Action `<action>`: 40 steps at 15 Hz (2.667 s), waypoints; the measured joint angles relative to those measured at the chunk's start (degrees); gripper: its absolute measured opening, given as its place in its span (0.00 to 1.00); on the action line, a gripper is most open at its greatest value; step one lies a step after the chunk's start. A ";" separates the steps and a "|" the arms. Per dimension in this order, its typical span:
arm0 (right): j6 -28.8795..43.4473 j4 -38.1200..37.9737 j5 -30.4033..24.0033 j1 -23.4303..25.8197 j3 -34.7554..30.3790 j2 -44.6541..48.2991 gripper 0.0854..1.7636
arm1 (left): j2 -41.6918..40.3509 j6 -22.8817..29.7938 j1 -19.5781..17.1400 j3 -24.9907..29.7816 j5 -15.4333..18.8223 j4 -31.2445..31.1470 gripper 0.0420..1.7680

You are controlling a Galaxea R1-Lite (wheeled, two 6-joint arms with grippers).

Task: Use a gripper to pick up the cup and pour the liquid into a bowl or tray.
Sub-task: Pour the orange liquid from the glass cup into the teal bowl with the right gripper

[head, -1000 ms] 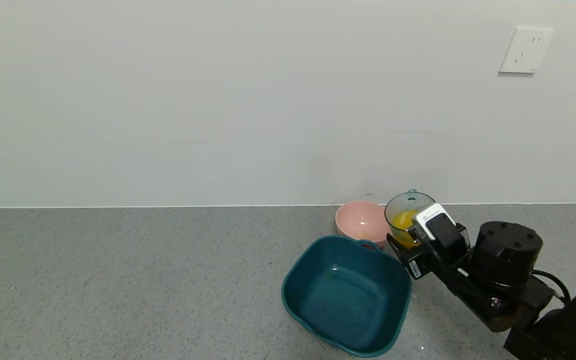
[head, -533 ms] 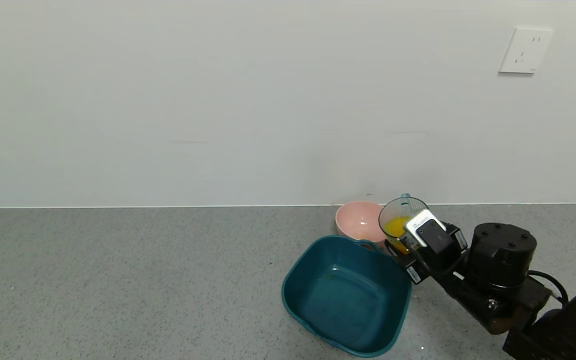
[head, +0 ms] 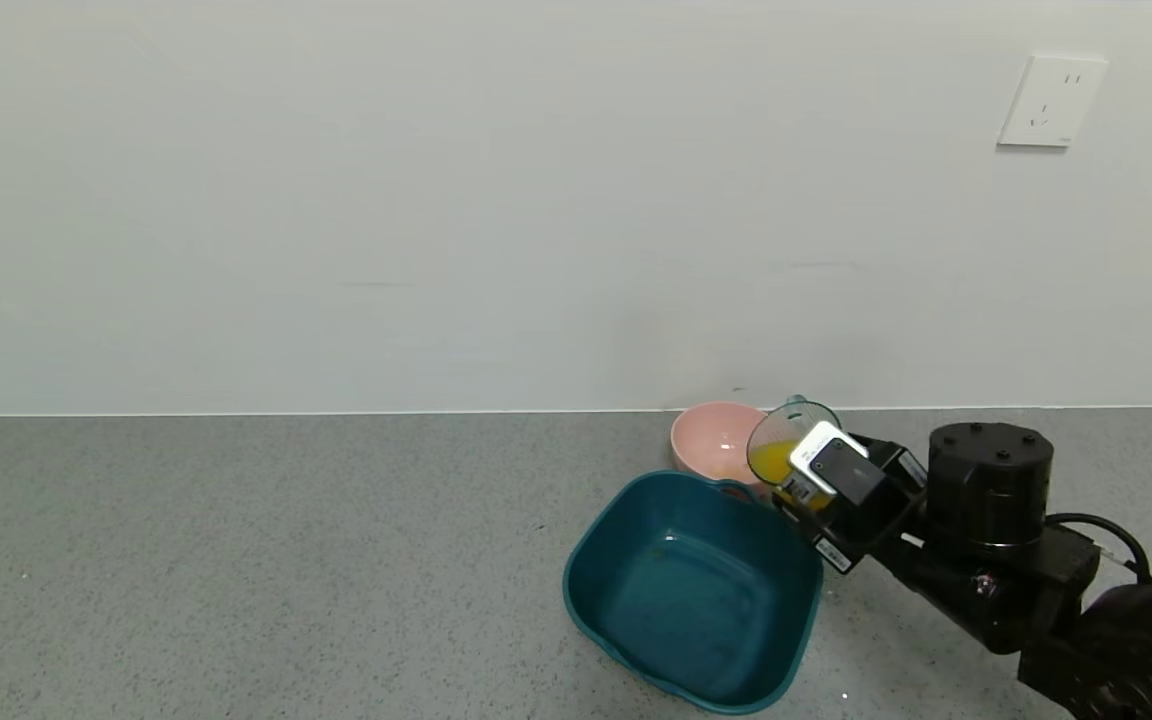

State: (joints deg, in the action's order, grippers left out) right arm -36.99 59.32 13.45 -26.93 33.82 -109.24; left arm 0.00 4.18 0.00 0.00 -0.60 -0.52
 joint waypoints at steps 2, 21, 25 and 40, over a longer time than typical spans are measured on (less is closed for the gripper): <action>-2.04 -3.36 0.05 -0.13 1.29 0.98 0.77 | 0.00 0.00 0.00 0.00 0.00 0.00 0.97; -19.26 -13.76 5.51 -3.02 7.34 0.98 0.77 | 0.00 0.00 0.00 0.00 0.00 0.00 0.97; -22.91 -13.63 5.95 -3.22 7.55 0.52 0.77 | 0.00 0.00 0.00 0.00 0.00 0.00 0.97; -33.73 -13.57 6.67 -3.24 8.27 0.21 0.77 | 0.00 0.00 0.00 0.00 0.00 0.01 0.97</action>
State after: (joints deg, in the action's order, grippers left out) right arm -70.72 45.75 20.11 -30.17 42.08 -109.03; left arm 0.00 4.18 0.00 0.00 -0.60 -0.51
